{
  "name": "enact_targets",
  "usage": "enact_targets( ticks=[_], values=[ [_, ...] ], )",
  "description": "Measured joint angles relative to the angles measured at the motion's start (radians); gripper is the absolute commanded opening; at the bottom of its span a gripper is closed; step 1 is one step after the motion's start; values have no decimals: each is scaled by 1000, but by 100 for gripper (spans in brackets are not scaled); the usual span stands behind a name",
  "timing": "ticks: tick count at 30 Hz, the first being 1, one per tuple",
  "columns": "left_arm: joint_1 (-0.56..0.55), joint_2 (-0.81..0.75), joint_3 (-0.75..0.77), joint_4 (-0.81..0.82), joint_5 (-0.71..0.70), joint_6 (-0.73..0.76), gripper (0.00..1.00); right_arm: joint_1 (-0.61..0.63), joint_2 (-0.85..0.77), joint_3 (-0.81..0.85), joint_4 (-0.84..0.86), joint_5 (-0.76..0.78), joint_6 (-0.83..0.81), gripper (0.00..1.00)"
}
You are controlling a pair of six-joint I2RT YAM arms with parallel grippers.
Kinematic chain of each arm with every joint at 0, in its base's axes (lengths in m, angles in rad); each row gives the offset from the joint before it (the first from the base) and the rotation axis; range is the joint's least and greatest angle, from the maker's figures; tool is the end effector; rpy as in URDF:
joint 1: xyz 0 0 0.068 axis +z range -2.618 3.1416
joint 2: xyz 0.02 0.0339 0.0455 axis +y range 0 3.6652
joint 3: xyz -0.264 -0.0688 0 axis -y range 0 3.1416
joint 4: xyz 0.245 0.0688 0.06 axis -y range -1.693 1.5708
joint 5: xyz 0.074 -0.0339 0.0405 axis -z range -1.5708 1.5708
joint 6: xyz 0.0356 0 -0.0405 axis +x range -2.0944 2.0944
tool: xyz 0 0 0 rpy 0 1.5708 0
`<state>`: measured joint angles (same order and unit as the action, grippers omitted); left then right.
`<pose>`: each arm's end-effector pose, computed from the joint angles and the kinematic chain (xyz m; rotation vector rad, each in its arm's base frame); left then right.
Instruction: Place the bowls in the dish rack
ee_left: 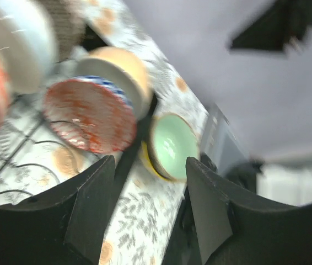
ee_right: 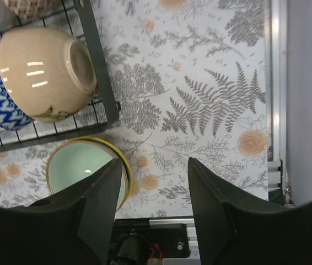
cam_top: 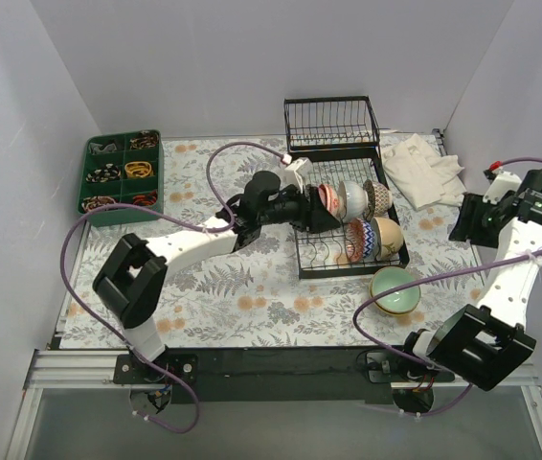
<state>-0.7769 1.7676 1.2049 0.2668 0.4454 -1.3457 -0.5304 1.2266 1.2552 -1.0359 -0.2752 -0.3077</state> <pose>0.2833 -0.3000 0.2615 -0.2727 2.2953 -1.7256 0.2050 -0.1090 0.3375 0.1796 2.5148 0.0220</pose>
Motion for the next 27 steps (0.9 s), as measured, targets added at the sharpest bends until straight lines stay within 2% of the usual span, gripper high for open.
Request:
enact_targets(
  ticks=[3, 6, 8, 11, 13, 15, 21, 27],
  values=[
    [-6, -93, -17, -23, 171, 173, 57, -45, 24, 97, -17, -32, 18, 60],
    [-34, -97, 86, -143, 334, 406, 60, -98, 60, 218, -18, -91, 45, 60],
    [-59, -40, 245, -296, 424, 589, 60, -141, 85, 298, -12, -153, 71, 60],
    [-93, 88, 497, -529, 478, 828, 60, -178, 102, 338, -7, -230, 97, 60],
    [-118, 195, 672, -692, 472, 974, 60, -192, 111, 339, -14, -282, 106, 60],
    [-145, 282, 775, -807, 447, 1086, 60, -204, 125, 339, -25, -333, 107, 60],
    [-237, 423, 814, -1011, 373, 1270, 60, -216, 170, 339, -137, -479, 55, 59],
    [-319, 483, 817, -1067, 320, 1361, 60, -216, 188, 318, -230, -492, -41, 59]
  ],
)
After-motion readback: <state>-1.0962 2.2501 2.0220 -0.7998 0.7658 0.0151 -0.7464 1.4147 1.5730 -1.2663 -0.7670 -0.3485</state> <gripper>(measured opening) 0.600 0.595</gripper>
